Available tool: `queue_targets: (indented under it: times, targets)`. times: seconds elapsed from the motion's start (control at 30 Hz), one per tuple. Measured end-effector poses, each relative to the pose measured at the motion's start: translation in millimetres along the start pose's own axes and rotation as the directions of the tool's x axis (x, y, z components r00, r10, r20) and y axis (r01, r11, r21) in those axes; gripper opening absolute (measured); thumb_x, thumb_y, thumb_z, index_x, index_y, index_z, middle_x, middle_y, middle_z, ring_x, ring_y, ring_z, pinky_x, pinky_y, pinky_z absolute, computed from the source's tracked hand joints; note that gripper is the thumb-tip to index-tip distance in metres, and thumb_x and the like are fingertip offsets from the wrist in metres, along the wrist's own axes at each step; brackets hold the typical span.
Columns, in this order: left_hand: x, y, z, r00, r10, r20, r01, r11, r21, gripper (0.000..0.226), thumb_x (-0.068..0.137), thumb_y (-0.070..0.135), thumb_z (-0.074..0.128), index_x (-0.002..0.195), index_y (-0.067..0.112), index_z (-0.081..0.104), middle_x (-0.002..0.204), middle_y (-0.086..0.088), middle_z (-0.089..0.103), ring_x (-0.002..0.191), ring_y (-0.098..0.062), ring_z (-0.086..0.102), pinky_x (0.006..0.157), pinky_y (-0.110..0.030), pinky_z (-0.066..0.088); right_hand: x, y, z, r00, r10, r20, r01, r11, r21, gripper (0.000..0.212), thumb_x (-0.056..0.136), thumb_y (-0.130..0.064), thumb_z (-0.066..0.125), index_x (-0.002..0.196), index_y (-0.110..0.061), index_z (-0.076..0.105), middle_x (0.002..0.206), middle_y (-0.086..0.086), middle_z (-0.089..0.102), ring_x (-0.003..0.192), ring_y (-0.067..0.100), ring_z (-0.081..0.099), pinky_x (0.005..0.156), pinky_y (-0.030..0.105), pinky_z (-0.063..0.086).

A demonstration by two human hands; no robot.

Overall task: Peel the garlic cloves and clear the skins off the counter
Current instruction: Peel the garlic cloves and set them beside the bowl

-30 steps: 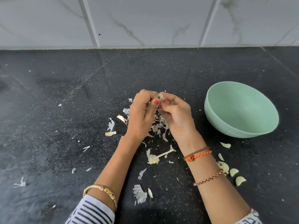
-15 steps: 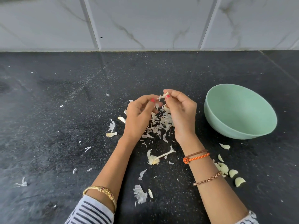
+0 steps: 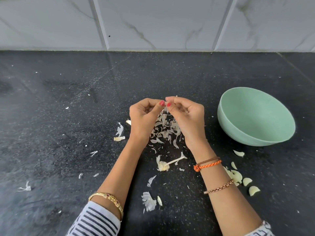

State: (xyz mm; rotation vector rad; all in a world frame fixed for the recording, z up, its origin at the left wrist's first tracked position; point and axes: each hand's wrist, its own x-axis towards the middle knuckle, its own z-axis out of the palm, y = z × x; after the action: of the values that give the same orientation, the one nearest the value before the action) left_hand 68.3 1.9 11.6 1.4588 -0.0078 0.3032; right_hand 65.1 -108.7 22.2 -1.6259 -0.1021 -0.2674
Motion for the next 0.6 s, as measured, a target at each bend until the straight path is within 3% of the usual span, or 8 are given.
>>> queue_targets:
  times: [0.2, 0.4, 0.6]
  targets:
    - [-4.1, 2.3, 10.0, 0.988, -0.152, 0.018, 0.153, 0.984, -0.095, 0.028, 0.088, 0.004, 0.058, 0.06, 0.009, 0.059, 0.052, 0.013, 0.057, 0.052, 0.0, 0.044, 0.051, -0.014, 0.035, 0.5, 3.0, 1.6, 0.985, -0.117, -0.13, 0.105, 0.99, -0.093, 0.01, 0.084, 0.001, 0.064, 0.087, -0.004, 0.072, 0.071, -0.007, 0.066, 0.066, -0.002, 0.063, 0.063, 0.01, 0.046]
    - [-3.0, 3.2, 8.8, 0.968, -0.243, 0.064, 0.251, 0.944, -0.212, 0.032, 0.09, 0.006, 0.055, 0.06, 0.013, 0.061, 0.053, 0.008, 0.058, 0.052, 0.0, 0.048, 0.049, -0.014, 0.038, -0.9, -2.8, 2.5, 0.988, 0.139, -0.074, -0.122, 0.973, 0.194, 0.017, 0.084, 0.003, 0.061, 0.079, -0.011, 0.069, 0.073, -0.007, 0.067, 0.069, -0.002, 0.063, 0.066, 0.012, 0.048]
    - [-3.1, 0.8, 8.6, 1.0, -0.022, -0.011, 0.023, 0.996, 0.084, 0.029, 0.094, 0.012, 0.052, 0.065, 0.016, 0.05, 0.052, 0.01, 0.041, 0.045, 0.0, 0.031, 0.045, -0.016, 0.028, -1.2, -7.4, 0.1, 0.983, 0.182, 0.017, -0.182, 0.959, 0.216, 0.02, 0.083, 0.005, 0.061, 0.092, -0.013, 0.065, 0.066, -0.011, 0.07, 0.073, -0.002, 0.065, 0.074, 0.013, 0.05]
